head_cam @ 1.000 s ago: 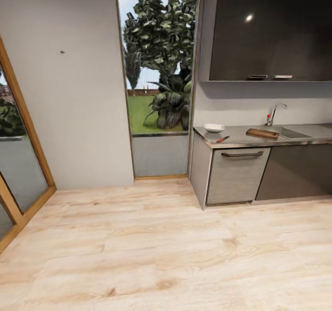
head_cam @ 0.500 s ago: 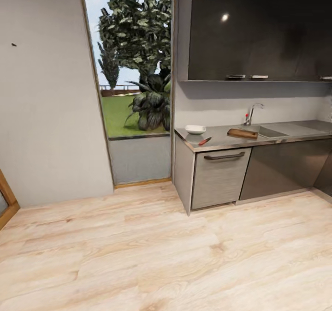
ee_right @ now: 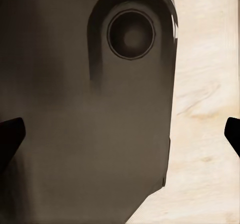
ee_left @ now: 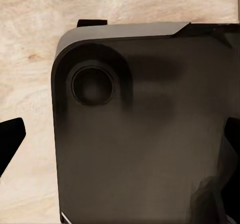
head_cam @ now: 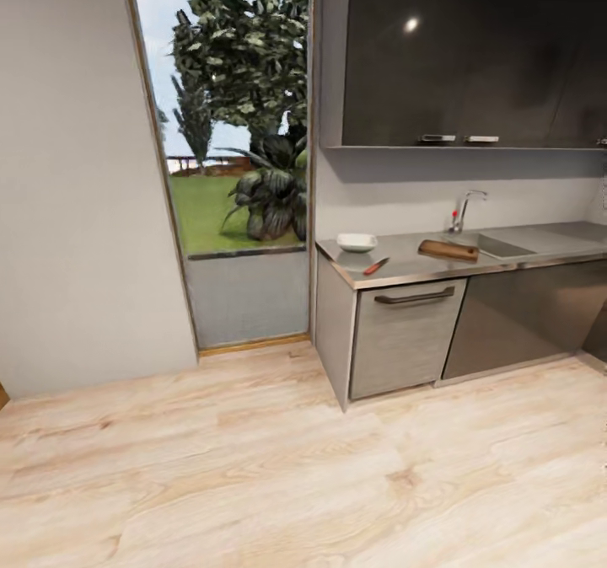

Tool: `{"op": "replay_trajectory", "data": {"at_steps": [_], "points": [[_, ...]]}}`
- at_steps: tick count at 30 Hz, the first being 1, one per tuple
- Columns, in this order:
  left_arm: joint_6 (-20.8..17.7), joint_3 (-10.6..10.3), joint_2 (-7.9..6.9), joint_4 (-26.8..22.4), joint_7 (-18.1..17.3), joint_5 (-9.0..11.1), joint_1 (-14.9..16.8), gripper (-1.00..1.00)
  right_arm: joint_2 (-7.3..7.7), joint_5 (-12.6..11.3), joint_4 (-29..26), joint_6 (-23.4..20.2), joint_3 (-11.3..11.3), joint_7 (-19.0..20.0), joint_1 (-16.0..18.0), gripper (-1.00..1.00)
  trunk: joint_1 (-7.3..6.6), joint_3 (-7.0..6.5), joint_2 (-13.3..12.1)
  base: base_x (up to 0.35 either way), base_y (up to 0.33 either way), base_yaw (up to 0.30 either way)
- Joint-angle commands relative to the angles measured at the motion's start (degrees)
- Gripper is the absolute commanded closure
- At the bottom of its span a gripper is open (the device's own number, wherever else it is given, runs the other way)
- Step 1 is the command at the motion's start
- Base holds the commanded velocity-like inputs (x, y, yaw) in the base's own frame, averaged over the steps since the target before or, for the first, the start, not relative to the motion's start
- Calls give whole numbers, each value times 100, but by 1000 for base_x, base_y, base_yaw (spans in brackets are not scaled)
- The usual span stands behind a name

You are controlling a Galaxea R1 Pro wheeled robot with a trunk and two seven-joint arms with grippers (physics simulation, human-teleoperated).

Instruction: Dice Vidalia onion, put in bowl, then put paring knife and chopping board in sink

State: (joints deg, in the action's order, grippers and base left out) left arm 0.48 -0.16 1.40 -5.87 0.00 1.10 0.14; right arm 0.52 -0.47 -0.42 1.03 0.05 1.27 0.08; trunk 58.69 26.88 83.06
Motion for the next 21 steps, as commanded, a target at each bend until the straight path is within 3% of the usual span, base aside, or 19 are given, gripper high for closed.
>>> {"op": "replay_trajectory", "data": {"at_steps": [1,8,17,21], "points": [[5,-2,0,-1,0,12,2,-100,1,-5,-2,11,1,13,1,-100,3,5,2,343,0,-204],[5,-7,9,-1,0,12,3,-100,-6,-5,-2,11,-3,14,1,-100,3,5,2,342,-51,-272],[5,-3,9,-1,0,10,3,-100,-8,-7,-2,11,-2,14,1,-100,3,5,2,312,-194,-298],[5,-3,9,-2,4,12,3,-100,-9,-6,-2,11,-1,11,1,-100,3,5,2,288,-232,-101]]}}
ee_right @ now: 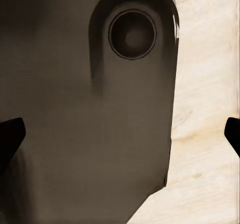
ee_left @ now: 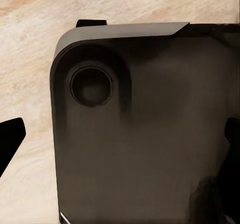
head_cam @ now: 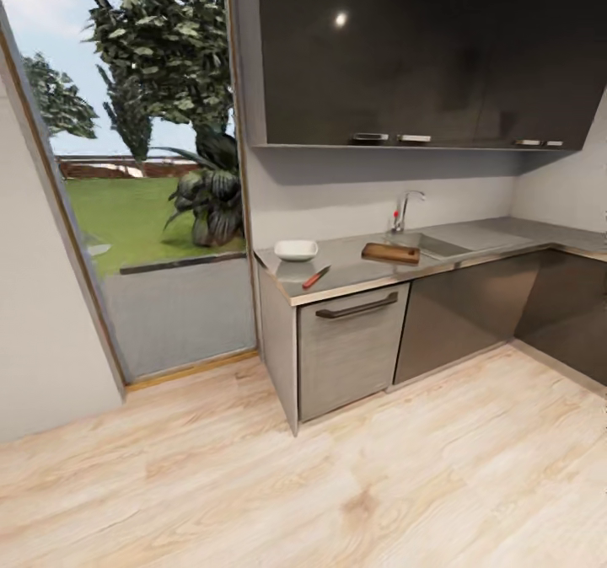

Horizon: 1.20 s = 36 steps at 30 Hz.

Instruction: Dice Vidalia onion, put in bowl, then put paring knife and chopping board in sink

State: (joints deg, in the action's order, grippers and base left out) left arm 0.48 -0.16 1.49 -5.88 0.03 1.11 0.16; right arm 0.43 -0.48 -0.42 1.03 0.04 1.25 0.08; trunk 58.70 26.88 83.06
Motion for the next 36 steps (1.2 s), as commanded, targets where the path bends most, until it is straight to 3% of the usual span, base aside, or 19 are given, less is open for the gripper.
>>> {"op": "replay_trajectory", "data": {"at_steps": [1,12,36], "points": [[5,-2,0,-1,0,12,2,-100,1,-5,-2,11,1,14,1,-100,3,5,2,282,-240,-35],[13,-2,0,-1,5,12,1,-100,-8,-5,-2,11,2,7,3,-100,3,5,2,250,-261,8],[14,-1,0,-1,6,12,2,-100,-15,-5,-2,11,1,7,1,-100,3,5,2,240,-267,96]]}}
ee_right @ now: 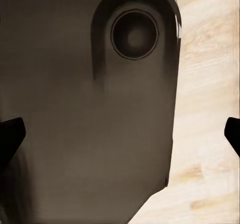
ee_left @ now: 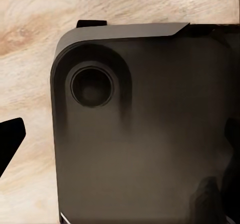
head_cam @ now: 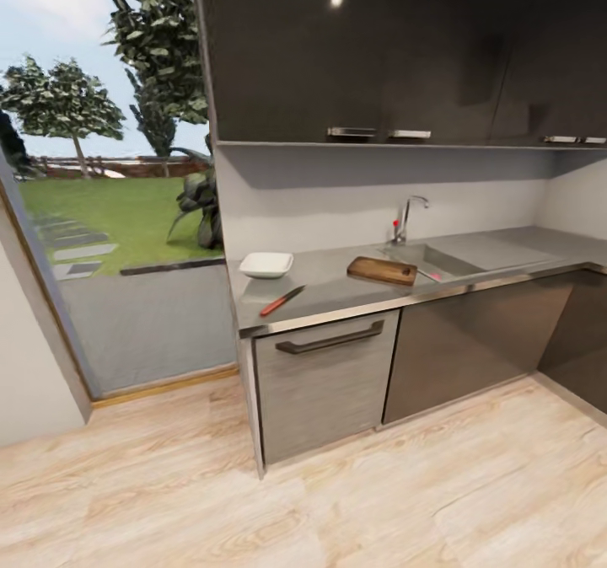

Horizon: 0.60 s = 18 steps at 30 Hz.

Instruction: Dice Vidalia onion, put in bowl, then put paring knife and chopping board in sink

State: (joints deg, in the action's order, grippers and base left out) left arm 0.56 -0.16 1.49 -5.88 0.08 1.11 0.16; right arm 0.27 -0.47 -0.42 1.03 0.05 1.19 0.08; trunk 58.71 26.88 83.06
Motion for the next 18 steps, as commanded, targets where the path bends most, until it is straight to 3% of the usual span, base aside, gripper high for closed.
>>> {"op": "replay_trajectory", "data": {"at_steps": [1,18], "points": [[6,-2,0,-1,1,12,2,-100,0,-6,-2,11,1,12,1,-100,2,5,2,239,-268,7],[9,-6,0,-1,1,10,1,-100,2,-5,-2,11,3,12,2,-100,2,5,2,239,-268,7]]}}
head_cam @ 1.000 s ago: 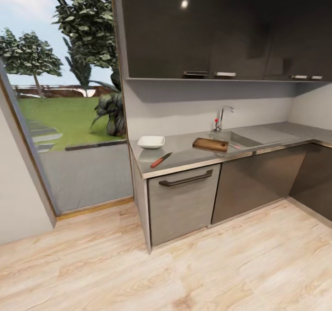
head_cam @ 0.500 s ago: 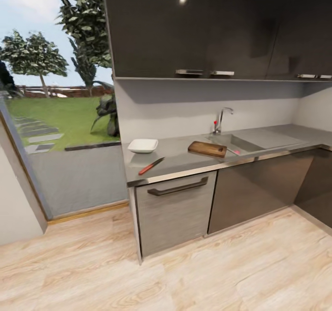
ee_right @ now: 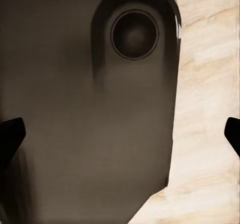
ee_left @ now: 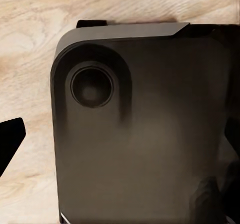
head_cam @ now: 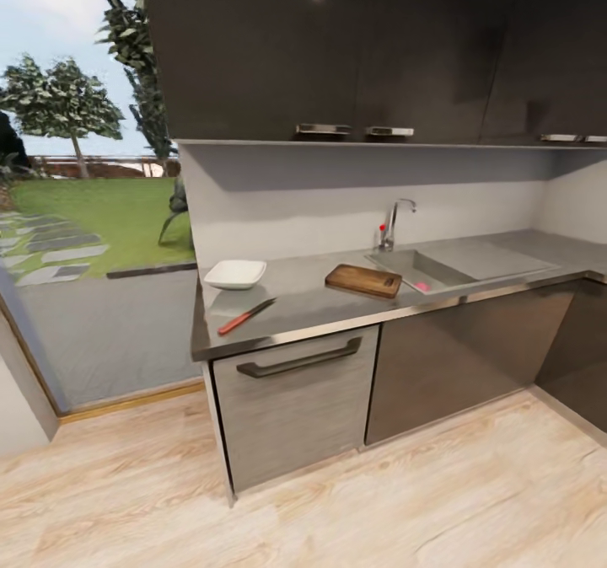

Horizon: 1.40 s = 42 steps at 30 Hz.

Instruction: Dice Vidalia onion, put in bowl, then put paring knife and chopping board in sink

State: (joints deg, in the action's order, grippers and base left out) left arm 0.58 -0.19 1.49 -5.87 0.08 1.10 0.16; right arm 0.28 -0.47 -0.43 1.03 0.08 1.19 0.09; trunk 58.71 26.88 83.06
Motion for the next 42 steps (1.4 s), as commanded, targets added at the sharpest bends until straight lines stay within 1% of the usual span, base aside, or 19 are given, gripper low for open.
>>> {"op": "replay_trajectory", "data": {"at_steps": [1,42], "points": [[7,-3,0,-1,1,12,2,-100,1,-5,-1,11,-1,12,1,-100,2,5,2,238,-268,79],[21,1,9,-2,1,12,1,-100,0,-5,-1,11,-1,12,0,-100,2,5,2,230,-268,156]]}}
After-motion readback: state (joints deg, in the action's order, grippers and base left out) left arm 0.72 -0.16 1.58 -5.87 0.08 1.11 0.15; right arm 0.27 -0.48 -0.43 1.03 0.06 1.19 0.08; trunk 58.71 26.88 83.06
